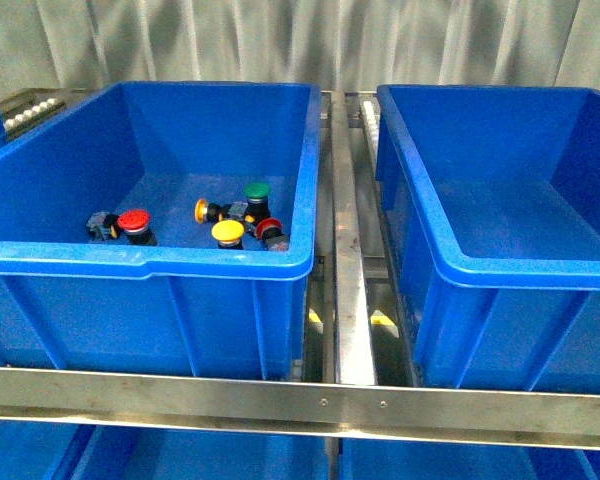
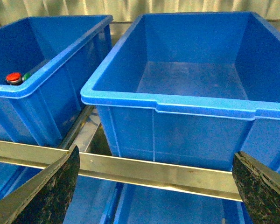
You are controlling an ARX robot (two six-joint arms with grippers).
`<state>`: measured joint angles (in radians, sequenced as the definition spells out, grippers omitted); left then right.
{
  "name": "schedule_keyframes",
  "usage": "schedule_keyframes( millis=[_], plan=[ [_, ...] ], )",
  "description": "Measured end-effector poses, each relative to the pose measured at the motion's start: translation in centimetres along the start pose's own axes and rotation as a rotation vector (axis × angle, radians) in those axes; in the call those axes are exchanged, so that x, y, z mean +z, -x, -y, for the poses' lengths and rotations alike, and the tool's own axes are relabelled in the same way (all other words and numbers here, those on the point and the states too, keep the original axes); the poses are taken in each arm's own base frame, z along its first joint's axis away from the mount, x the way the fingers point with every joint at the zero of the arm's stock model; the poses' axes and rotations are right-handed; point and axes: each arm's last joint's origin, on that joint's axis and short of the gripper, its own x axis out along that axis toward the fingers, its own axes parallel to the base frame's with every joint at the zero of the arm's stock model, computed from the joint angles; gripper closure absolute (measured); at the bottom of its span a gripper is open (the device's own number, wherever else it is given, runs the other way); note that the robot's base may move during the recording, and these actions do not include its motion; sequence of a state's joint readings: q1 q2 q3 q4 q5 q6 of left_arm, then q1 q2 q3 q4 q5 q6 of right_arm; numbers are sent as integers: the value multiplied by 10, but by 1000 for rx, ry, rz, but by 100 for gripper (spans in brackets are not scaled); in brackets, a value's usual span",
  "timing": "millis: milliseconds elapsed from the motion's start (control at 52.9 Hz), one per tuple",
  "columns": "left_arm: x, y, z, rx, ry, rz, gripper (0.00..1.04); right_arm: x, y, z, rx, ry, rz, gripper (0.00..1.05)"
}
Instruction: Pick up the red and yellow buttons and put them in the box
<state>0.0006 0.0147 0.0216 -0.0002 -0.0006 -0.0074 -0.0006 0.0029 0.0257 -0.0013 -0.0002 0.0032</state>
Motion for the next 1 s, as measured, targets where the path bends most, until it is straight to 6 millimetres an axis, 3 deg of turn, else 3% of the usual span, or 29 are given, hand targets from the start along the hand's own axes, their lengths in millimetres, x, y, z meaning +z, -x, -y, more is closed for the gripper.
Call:
schedule_keyframes(
  millis=[1003],
  plan=[
    [0,0,0,0,0,0,8,0,0,0,0,0,0,7]
  ],
)
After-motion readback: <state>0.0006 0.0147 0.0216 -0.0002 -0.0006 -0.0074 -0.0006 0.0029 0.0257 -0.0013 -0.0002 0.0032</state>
